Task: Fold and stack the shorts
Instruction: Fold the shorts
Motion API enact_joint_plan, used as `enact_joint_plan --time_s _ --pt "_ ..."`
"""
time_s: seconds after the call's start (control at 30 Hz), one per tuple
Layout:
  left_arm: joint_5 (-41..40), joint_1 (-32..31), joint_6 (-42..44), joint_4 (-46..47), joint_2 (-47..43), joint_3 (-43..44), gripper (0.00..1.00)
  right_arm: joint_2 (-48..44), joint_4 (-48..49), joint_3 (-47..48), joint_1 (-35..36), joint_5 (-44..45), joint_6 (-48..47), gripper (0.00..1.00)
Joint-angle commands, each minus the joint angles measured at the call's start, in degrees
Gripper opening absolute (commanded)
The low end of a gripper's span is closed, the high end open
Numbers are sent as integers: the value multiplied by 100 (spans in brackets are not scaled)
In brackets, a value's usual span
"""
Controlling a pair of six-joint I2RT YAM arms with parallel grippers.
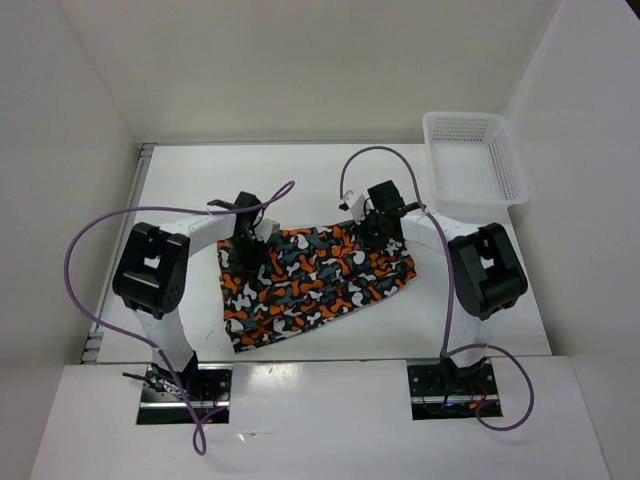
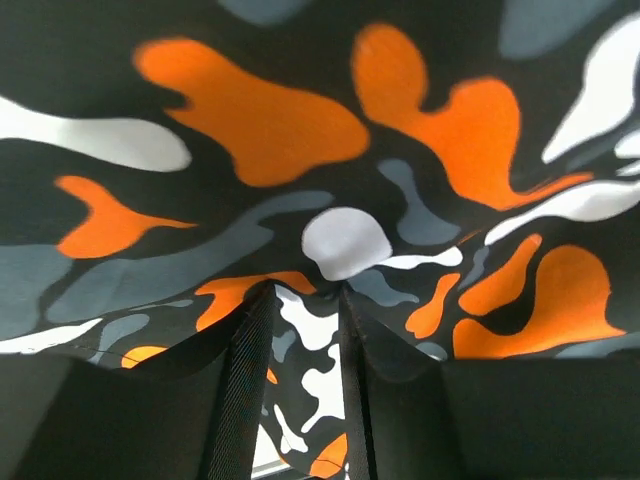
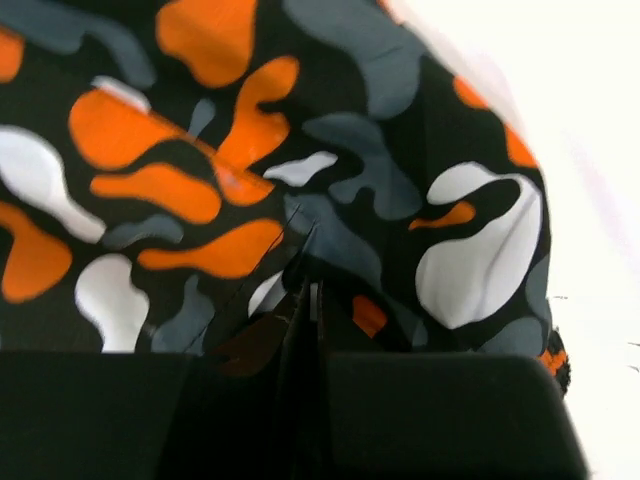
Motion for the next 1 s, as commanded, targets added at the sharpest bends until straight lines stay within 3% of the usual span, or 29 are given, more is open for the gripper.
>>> enact_joint_plan --time_s 0.0,0.1,0.3,0.4,0.5,0.63,0.77,0.8,0.97 --pt "-320 246 30 593 539 362 40 218 709 284 81 311 703 9" --pt "-530 536 30 646 1066 739 40 805 587 741 81 521 1107 6" --pt "-812 923 30 699 1911 2444 40 1703 972 1865 81 1347 1529 2" --pt "-812 923 30 620 2114 3417 40 1933 973 2673 81 1401 1530 2" --pt "-751 923 30 444 1993 3860 42 1934 911 3254 81 1261 1530 2" --pt "-488 1029 30 392 1212 3564 50 1197 552 3265 81 954 1398 12" --pt "-250 1283 30 208 123 2370 51 370 -36 2694 29 330 1066 22" --pt "-189 1362 30 207 -37 1828 51 230 -212 2388 -32 24 882 29" --pt "-109 1714 30 154 -600 838 51 -456 -1012 1578 -33 -295 -349 45"
